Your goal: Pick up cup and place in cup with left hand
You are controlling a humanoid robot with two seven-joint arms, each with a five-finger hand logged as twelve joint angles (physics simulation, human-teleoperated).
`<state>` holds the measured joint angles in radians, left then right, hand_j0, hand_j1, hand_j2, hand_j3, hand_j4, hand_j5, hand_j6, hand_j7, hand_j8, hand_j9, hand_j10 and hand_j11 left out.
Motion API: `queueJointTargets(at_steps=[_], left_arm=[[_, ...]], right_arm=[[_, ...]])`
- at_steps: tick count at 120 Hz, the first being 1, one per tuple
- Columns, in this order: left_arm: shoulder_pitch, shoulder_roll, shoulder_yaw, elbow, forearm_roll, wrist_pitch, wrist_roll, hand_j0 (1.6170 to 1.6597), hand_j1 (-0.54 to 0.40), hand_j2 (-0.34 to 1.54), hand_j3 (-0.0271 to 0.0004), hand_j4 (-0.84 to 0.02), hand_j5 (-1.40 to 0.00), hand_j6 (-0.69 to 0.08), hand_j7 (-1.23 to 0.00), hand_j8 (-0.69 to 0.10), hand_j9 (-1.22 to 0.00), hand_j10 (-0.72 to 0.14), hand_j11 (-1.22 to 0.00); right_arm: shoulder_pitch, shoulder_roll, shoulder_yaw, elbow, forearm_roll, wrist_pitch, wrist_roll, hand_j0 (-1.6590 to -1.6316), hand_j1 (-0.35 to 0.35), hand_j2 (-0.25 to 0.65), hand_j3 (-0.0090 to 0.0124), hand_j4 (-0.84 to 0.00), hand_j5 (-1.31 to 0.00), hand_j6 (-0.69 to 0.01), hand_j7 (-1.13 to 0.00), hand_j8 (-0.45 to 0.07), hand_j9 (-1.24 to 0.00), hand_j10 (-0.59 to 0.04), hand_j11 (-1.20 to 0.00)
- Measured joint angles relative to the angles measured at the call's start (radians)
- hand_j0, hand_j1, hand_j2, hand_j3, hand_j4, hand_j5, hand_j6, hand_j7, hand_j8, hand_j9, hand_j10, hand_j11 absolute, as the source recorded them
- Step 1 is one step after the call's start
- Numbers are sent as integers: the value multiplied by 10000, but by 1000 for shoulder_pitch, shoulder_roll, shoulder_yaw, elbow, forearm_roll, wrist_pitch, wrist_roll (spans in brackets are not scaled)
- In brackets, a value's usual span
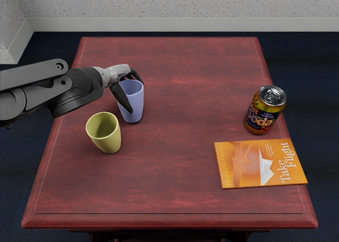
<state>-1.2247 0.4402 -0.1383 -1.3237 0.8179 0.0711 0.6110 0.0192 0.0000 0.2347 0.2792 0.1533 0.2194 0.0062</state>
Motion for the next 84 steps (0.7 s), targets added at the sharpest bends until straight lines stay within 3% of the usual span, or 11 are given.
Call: queueJointTargets(at_steps=[22,39,45,62,84], left_arm=[[-7,31,-1,-26,28,6,0,16541,-1157,836,0,-4163,-6473,-2475,-6446,-2927,-6397,-4283,-6395],[-49,116,-8,-87,44,21,0,16531,-1291,873,0,-3892,-7019,-2334,-6955,-2696,-6747,-4098,-6833],[-53,127,-10,-108,46,26,1,16528,-1677,1492,0,-3688,-7136,-2021,-7032,-2538,-6803,-3938,-6970],[-84,171,-14,-148,38,29,0,16521,-1558,1384,0,-3560,-7521,-1975,-7364,-2421,-7029,-3879,-7209],[-91,263,-47,-169,-23,-44,0,16516,-1409,1113,0,-3486,-7444,-2072,-7328,-2412,-7168,-4058,-7289]], right_arm=[[0,0,0,0,0,0,0,-16581,-3489,-3,0,1,1,6,0,4,0,3,0],[0,0,0,0,0,0,0,-16581,-3489,-3,0,0,0,5,0,3,0,2,0],[0,0,0,0,0,0,0,-16581,-3489,-2,0,1,0,5,0,4,0,2,0],[0,0,0,0,0,0,0,-16581,-3489,-3,0,0,1,6,0,4,0,3,0],[0,0,0,0,0,0,0,-16581,-3489,-2,0,0,1,6,0,5,0,3,0]])
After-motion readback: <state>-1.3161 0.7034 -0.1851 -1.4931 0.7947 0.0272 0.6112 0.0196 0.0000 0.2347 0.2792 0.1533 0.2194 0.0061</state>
